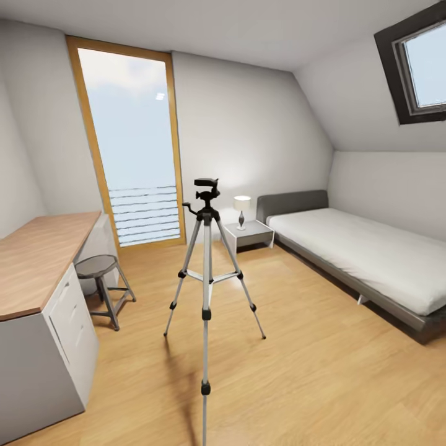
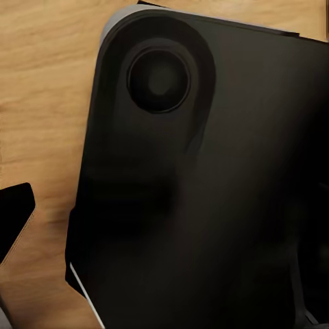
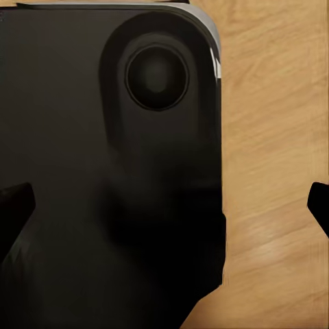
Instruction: Attach the digital camera to the camera tripod in the bedroom.
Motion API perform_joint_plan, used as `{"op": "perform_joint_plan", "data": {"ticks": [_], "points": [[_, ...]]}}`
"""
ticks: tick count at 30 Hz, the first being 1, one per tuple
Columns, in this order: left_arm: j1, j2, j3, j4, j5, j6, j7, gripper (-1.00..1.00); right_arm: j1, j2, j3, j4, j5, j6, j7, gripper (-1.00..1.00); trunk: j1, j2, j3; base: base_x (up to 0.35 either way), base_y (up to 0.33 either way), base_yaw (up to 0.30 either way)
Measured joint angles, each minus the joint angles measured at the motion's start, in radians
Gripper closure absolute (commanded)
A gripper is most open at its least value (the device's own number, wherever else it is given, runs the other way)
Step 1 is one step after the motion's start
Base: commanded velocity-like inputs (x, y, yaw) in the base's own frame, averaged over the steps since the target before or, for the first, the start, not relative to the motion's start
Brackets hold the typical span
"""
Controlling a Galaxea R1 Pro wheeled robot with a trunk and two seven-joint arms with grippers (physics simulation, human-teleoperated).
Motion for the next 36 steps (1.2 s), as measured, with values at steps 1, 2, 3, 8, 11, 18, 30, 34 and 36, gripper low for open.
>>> {"op": "perform_joint_plan", "data": {"ticks": [1,2,3,8,11,18,30,34,36], "points": [[0.000,0.000,0.000,0.000,0.000,0.000,0.000,-1.00,0.000,0.000,0.000,0.000,0.000,0.000,0.000,-1.00,0.000,0.000,0.000,0.000,0.000,-0.296],[0.000,0.000,0.000,0.000,0.000,0.000,0.000,-1.00,0.000,0.000,0.000,0.000,0.000,0.000,0.000,-1.00,0.000,0.000,0.000,0.000,0.000,-0.296],[0.000,0.000,0.000,0.000,0.000,0.000,0.001,-1.00,0.000,0.000,0.000,0.000,0.001,0.000,0.000,-1.00,0.000,0.000,0.000,0.000,0.000,-0.296],[0.000,0.000,0.000,0.000,0.001,0.000,0.001,-1.00,0.000,0.000,0.000,0.000,0.003,0.000,0.000,-1.00,0.000,0.000,0.000,0.000,0.000,-0.296],[0.000,0.000,0.000,0.000,0.001,0.000,0.001,-1.00,0.000,-0.001,0.000,0.000,0.003,0.000,0.000,-1.00,0.000,0.000,0.000,0.000,0.000,-0.296],[0.000,0.000,0.000,0.000,0.001,0.000,0.001,-1.00,0.000,-0.001,0.000,0.000,0.004,-0.001,0.000,-1.00,0.000,0.000,0.000,0.000,0.000,-0.296],[0.000,0.000,0.000,0.000,0.000,0.000,0.001,-1.00,0.000,-0.001,0.000,0.000,0.004,-0.001,0.000,-1.00,0.000,0.000,0.000,0.000,0.000,-0.296],[0.000,0.000,0.000,0.000,0.000,0.000,0.001,-1.00,0.000,-0.001,0.000,0.000,0.004,-0.001,0.000,-1.00,0.000,0.000,0.000,0.000,0.000,-0.296],[0.000,0.000,0.000,0.000,0.000,0.000,0.001,-1.00,0.000,-0.001,0.000,0.000,0.004,-0.001,0.000,-1.00,0.000,0.000,0.000,0.000,0.000,-0.296]]}}
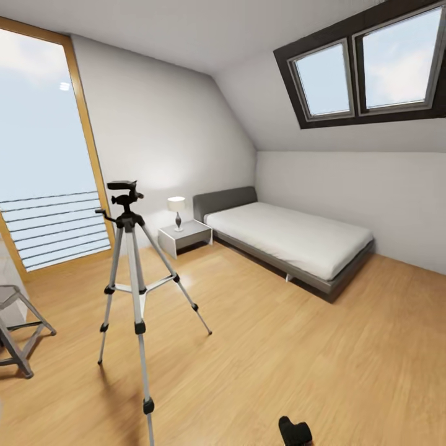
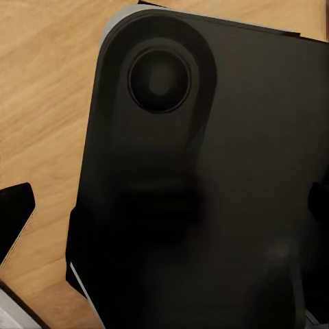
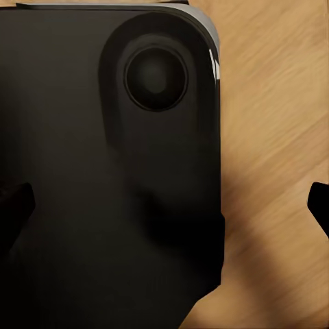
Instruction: Attach the digital camera to the camera tripod in the bedroom.
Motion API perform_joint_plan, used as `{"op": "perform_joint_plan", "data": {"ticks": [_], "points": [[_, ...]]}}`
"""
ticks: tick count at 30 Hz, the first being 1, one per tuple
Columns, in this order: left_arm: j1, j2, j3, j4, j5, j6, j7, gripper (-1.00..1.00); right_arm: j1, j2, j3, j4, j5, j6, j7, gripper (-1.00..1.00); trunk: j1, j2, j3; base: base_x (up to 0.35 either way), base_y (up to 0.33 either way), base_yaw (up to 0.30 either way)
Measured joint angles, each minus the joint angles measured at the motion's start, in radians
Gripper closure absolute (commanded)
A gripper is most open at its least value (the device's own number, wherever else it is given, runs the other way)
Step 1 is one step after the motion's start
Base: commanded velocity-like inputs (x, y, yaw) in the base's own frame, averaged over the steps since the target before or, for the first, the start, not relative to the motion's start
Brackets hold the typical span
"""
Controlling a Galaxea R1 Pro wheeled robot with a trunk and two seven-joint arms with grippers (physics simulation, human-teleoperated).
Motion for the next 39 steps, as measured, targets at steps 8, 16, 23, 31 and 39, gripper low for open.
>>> {"op": "perform_joint_plan", "data": {"ticks": [8,16,23,31,39], "points": [[0.000,0.000,0.000,0.000,0.000,0.000,0.000,-1.00,0.000,0.000,0.000,0.000,-0.001,0.000,0.000,-1.00,0.000,0.000,0.000,0.000,0.000,-0.296],[0.000,0.000,0.000,0.000,0.000,0.000,0.000,-1.00,0.000,0.000,-0.001,0.000,-0.001,0.000,0.000,-1.00,0.000,0.000,0.000,0.000,0.000,-0.296],[0.000,0.000,0.000,0.000,0.000,0.000,0.000,-1.00,0.000,0.001,-0.001,0.000,-0.002,-0.012,0.000,-1.00,0.000,0.000,0.000,0.000,0.000,-0.296],[0.000,0.000,0.000,0.000,0.000,0.000,0.000,-1.00,0.000,0.001,-0.001,0.000,-0.003,-0.019,0.000,-1.00,0.000,0.000,0.000,0.000,0.000,-0.296],[0.000,-0.001,0.000,0.000,-0.001,0.000,-0.001,-1.00,0.000,0.002,0.000,0.000,-0.003,-0.020,0.000,-1.00,0.000,0.000,0.000,0.000,0.000,-0.296]]}}
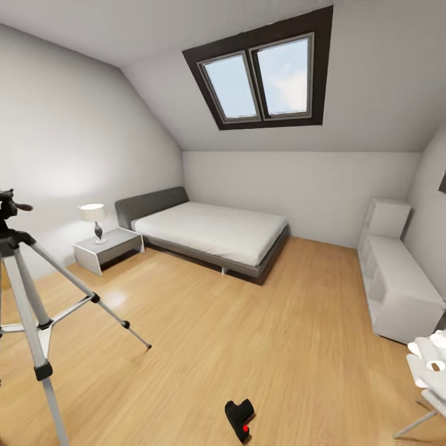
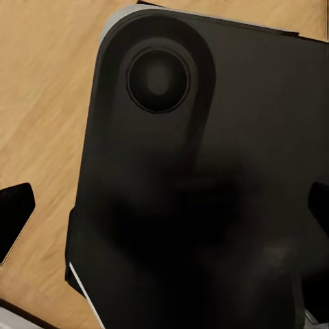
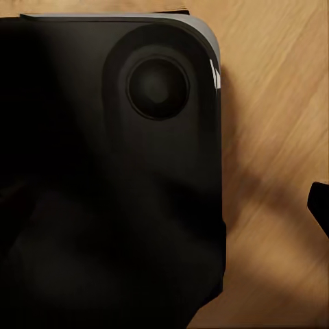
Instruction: Attach the digital camera to the camera tripod in the bedroom.
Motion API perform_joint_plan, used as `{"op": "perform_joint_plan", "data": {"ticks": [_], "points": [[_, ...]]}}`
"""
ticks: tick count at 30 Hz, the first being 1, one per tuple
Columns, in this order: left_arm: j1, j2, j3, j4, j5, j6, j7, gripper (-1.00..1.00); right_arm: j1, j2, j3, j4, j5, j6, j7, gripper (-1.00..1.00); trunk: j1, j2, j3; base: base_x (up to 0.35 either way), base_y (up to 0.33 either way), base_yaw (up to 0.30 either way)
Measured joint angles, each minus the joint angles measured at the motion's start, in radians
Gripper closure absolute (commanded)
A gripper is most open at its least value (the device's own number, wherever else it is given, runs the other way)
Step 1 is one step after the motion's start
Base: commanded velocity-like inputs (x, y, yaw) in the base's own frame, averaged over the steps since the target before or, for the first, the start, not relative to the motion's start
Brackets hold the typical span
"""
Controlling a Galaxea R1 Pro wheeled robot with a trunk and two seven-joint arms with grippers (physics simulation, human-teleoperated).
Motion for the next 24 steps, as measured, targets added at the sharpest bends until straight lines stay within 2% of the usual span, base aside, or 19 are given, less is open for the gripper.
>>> {"op": "perform_joint_plan", "data": {"ticks": [24], "points": [[0.000,0.001,0.000,0.000,0.000,0.000,0.000,-1.00,0.000,0.002,0.000,0.000,0.001,0.000,0.000,-1.00,0.000,0.000,0.000,0.000,0.000,-0.296]]}}
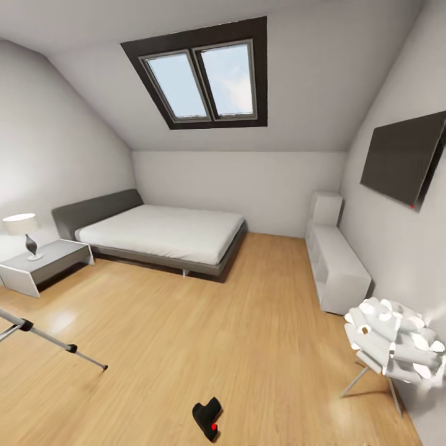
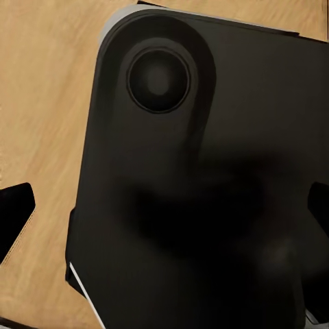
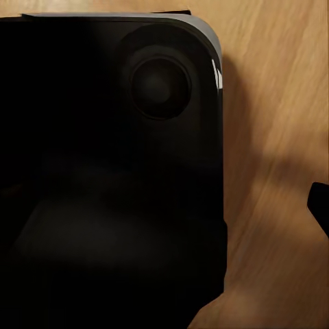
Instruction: Attach the digital camera to the camera tripod in the bedroom.
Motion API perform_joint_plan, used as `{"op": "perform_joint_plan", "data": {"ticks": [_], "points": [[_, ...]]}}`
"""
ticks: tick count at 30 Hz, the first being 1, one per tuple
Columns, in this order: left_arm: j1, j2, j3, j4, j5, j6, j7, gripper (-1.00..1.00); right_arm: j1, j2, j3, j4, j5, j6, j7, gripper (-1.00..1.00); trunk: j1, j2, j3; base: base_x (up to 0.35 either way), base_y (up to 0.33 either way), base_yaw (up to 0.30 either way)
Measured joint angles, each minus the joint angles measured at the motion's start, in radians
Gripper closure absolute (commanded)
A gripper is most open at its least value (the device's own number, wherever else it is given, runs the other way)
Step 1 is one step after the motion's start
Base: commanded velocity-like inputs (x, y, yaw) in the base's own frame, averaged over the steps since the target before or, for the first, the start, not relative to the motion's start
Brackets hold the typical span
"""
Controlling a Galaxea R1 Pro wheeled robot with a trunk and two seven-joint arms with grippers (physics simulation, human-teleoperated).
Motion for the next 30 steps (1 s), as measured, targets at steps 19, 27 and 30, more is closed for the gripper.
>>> {"op": "perform_joint_plan", "data": {"ticks": [19,27,30], "points": [[0.000,-0.003,0.000,0.000,-0.003,0.000,0.000,-1.00,0.000,0.000,0.000,0.000,0.000,0.000,0.000,-1.00,0.000,0.000,0.000,0.000,0.000,-0.296],[0.000,-0.004,-0.001,0.001,-0.004,0.000,-0.001,-1.00,0.000,0.000,0.000,0.000,0.000,0.000,0.000,-1.00,0.000,0.000,0.000,0.000,0.000,-0.296],[0.000,-0.004,-0.001,0.001,-0.004,0.000,-0.001,-1.00,0.000,0.000,0.000,0.000,0.000,0.000,0.000,-1.00,0.000,0.000,0.000,0.000,0.000,-0.296]]}}
